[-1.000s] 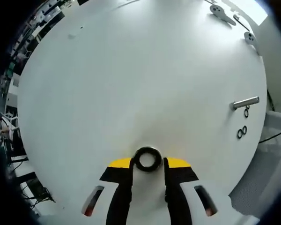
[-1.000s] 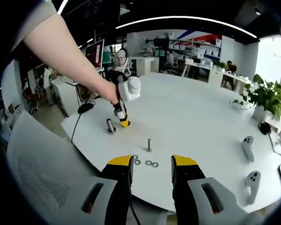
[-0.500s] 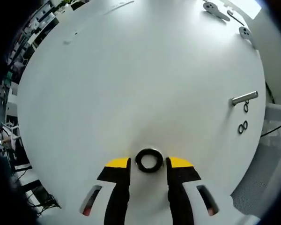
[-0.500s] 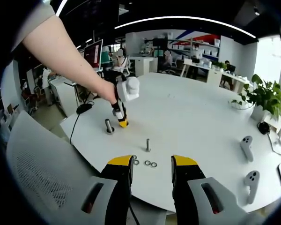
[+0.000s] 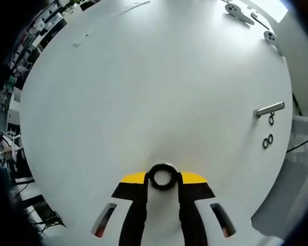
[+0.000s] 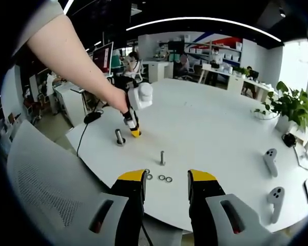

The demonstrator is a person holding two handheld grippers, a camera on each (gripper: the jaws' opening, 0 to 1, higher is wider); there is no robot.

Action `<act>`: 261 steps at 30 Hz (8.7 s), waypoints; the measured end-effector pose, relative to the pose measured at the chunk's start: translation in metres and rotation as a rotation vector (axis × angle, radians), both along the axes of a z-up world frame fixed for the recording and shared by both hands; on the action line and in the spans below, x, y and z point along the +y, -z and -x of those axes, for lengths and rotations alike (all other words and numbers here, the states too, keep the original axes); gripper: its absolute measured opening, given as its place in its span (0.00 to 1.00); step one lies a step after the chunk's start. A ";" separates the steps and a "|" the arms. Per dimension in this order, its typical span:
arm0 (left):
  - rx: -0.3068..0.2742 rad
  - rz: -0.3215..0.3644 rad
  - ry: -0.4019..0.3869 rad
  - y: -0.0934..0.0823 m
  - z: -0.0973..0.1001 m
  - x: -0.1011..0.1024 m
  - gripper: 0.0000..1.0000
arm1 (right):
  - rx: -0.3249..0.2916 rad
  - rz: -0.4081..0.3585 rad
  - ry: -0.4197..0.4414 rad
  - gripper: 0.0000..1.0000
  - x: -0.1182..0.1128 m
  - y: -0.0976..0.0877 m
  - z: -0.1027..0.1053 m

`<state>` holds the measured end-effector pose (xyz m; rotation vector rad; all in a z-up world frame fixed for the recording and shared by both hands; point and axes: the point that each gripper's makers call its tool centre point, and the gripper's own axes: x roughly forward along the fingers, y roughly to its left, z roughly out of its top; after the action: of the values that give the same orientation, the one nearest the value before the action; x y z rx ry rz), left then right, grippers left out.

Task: Place the washer onto the threaded stud by aligning its center hole with the stud, sliding it down to the base, and recovering from edge contact or off-axis alignment until the washer reaches the visible bottom stop.

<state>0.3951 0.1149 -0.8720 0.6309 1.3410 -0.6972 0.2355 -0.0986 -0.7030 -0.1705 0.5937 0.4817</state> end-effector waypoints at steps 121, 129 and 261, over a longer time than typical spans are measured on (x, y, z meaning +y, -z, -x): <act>-0.508 0.569 -0.575 -0.161 0.213 0.113 0.13 | 0.036 -0.057 -0.162 0.37 0.031 0.001 0.016; -0.460 0.541 -0.573 -0.144 0.208 0.143 0.14 | 0.058 -0.039 -0.150 0.37 0.028 0.006 0.017; -0.038 0.079 -0.098 -0.002 0.154 0.208 0.19 | 0.065 0.049 -0.018 0.37 -0.001 0.014 0.006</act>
<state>0.2410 0.3232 -0.8695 0.5096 1.2940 -0.6519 0.2297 -0.0996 -0.7166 -0.2079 0.6684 0.4917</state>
